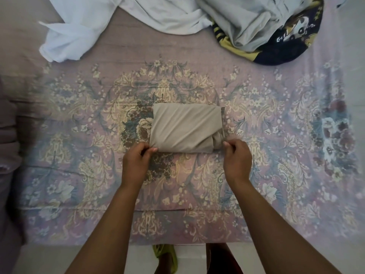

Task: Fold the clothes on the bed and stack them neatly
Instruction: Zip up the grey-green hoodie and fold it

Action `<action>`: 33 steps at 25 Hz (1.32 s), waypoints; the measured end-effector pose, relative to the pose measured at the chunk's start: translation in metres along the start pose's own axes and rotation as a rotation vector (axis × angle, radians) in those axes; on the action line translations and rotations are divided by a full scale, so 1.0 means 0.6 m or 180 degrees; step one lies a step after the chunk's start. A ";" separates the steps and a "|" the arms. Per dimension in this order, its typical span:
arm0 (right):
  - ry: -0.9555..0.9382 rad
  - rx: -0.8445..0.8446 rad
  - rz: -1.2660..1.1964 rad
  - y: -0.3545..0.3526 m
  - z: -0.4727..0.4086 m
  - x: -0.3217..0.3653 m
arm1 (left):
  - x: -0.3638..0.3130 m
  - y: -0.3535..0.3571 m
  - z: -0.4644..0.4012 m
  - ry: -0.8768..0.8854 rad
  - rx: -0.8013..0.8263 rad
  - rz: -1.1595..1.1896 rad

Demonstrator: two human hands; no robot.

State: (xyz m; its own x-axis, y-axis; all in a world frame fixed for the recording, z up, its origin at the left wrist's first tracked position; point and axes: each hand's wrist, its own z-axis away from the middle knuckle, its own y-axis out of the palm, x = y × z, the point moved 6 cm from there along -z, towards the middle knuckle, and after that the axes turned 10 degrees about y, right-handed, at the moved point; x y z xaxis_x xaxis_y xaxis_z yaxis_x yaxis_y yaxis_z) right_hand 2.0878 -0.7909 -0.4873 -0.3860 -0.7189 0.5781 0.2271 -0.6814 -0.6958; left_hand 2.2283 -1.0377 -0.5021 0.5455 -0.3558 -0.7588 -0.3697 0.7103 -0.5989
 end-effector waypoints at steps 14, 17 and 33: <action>0.0336 0.0194 -0.0775 0.030 0.028 0.004 | -0.048 0.019 0.025 -0.0760 -0.0938 0.0751; 0.0462 -0.0082 -0.0885 0.019 0.016 0.000 | -0.037 0.012 0.037 -0.0925 -0.1204 0.0785; 0.0247 0.0642 -0.0436 0.022 -0.048 0.071 | -0.061 0.033 -0.068 -0.1235 -0.0604 0.0585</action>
State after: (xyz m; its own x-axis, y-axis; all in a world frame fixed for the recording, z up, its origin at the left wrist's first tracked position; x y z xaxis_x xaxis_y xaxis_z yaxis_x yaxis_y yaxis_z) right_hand 2.0485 -0.8265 -0.4839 -0.4912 -0.6107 0.6212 0.3387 -0.7909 -0.5097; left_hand 2.1705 -1.0354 -0.4964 0.6857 0.0445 -0.7265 -0.5979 0.6037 -0.5273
